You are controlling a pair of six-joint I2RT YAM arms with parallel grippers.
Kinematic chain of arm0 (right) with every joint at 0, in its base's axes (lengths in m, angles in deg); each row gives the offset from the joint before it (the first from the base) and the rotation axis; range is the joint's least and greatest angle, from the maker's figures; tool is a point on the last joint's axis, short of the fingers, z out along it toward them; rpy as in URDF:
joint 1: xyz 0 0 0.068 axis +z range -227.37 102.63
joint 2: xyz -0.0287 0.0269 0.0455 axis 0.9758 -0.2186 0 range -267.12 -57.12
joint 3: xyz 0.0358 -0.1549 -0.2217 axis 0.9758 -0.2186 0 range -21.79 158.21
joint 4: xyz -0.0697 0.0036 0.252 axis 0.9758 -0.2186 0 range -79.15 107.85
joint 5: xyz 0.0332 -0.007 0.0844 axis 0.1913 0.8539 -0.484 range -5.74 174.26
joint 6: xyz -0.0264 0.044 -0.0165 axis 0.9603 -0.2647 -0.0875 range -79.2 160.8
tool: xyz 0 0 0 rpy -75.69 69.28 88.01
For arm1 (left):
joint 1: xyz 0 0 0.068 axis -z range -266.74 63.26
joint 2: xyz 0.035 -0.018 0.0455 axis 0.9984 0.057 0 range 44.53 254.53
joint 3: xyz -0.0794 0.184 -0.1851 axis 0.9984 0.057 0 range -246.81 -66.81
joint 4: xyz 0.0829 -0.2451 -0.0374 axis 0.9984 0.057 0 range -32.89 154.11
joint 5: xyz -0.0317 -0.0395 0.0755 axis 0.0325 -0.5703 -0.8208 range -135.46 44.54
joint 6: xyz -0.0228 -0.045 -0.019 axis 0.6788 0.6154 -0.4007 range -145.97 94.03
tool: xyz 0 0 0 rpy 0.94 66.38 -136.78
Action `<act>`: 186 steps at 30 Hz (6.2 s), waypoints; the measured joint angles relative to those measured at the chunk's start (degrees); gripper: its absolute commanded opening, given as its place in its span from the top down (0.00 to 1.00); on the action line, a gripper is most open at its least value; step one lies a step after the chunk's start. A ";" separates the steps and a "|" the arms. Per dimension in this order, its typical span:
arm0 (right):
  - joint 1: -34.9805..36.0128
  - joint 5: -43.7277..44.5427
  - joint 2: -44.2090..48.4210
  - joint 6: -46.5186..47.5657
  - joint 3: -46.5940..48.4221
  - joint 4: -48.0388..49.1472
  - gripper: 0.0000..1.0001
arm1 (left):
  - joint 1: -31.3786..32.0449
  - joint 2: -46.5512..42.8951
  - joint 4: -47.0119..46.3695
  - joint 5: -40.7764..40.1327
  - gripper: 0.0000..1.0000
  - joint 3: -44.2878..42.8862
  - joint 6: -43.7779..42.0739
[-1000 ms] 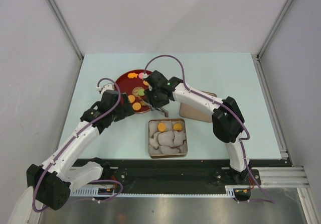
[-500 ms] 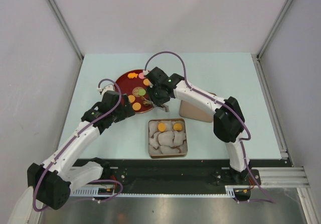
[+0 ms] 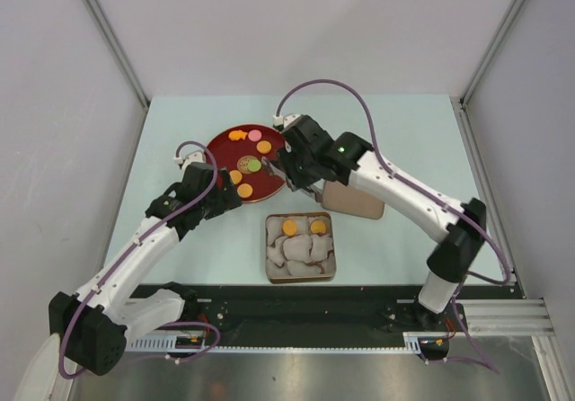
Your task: Pack the cookies
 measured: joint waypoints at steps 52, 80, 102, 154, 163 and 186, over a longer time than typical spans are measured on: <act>23.98 11.56 25.18 -21.68 -24.41 -13.75 0.53 | 0.00 2.38 -2.16 2.12 0.00 1.14 0.07; 10.86 7.17 21.79 -14.95 -21.75 -4.20 0.49 | 0.00 2.01 -1.46 2.16 0.00 1.18 0.07; -1.46 -4.72 -26.03 -1.88 22.05 2.12 0.48 | -0.22 -1.05 1.97 -2.23 0.00 -1.57 0.07; -4.44 -3.15 -29.53 -0.39 21.35 2.56 0.44 | -0.24 0.87 1.31 -2.62 0.00 -0.74 0.04; -4.46 -2.69 -28.11 -0.42 20.65 2.78 0.44 | -0.24 0.87 1.31 -2.60 0.00 -0.74 0.04; -5.29 -3.02 -27.56 -0.39 18.12 3.67 0.48 | -0.28 0.92 1.29 -2.58 0.00 -0.74 0.02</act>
